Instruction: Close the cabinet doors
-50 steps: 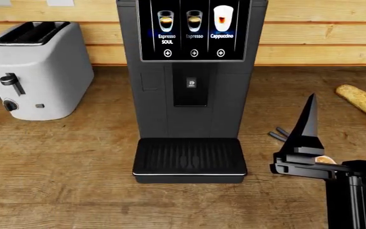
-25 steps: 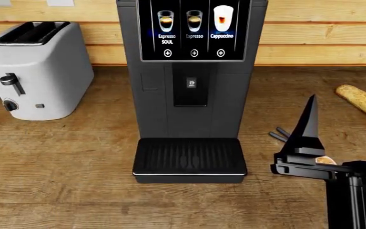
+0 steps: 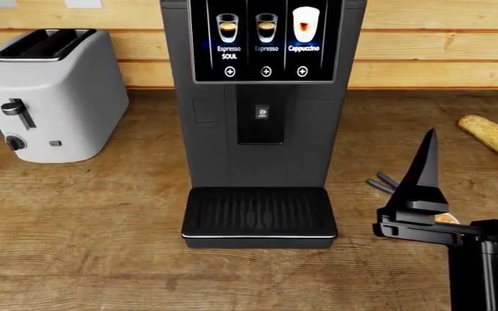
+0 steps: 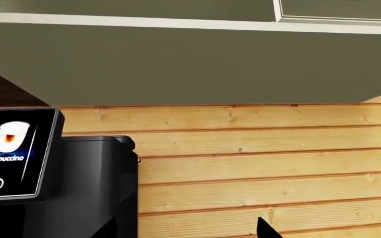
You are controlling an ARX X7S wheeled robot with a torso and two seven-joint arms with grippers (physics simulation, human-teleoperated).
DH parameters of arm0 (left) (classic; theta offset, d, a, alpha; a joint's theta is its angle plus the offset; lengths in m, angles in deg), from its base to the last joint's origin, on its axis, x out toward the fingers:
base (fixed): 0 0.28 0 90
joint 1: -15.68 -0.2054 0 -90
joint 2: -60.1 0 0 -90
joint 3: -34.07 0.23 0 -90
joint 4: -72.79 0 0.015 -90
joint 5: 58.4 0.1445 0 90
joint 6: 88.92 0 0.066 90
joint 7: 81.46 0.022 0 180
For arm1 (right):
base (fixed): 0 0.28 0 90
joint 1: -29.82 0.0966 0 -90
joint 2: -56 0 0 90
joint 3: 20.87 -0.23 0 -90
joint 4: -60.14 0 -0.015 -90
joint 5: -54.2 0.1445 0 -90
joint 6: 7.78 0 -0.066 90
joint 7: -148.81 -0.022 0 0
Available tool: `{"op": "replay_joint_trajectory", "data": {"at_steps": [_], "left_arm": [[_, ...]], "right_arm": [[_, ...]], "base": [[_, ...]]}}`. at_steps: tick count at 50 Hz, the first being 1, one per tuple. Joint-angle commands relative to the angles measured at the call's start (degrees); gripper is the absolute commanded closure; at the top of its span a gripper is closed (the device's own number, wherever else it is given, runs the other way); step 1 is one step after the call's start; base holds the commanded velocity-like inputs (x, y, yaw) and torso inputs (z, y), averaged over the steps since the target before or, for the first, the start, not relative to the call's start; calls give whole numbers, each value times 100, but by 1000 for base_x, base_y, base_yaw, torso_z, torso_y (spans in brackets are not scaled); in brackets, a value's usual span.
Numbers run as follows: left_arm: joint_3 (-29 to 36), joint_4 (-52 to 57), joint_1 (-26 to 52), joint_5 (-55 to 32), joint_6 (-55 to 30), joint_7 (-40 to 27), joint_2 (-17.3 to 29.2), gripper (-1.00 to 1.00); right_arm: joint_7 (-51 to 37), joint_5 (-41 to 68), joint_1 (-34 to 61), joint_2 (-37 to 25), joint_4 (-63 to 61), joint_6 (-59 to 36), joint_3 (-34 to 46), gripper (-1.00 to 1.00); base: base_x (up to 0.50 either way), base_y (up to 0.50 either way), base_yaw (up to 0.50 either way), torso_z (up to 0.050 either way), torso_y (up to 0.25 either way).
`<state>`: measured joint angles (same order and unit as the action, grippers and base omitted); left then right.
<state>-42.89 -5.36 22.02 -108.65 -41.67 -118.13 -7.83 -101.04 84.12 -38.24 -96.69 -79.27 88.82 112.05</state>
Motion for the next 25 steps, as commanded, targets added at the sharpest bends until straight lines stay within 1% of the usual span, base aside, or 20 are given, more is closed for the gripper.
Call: {"op": "replay_joint_trajectory", "data": {"at_steps": [1,12,25], "left_arm": [[99,-16,89,-456,88,78,-548,-100],[230,79,-25,-640,50,4,-823,-100],[449,181,-238,-715,38,-19,-999,-100]], "right_arm": [[-4,6,-38,-36,-1,65,-32,-100],[-38,-16,-158,-119,32,242,-89,-100],[-74,-65,-297,-183,79,420,-135,-100]], "base": [[0,0,0,0,0],[0,0,0,1,0],[0,0,0,0,0]]}}
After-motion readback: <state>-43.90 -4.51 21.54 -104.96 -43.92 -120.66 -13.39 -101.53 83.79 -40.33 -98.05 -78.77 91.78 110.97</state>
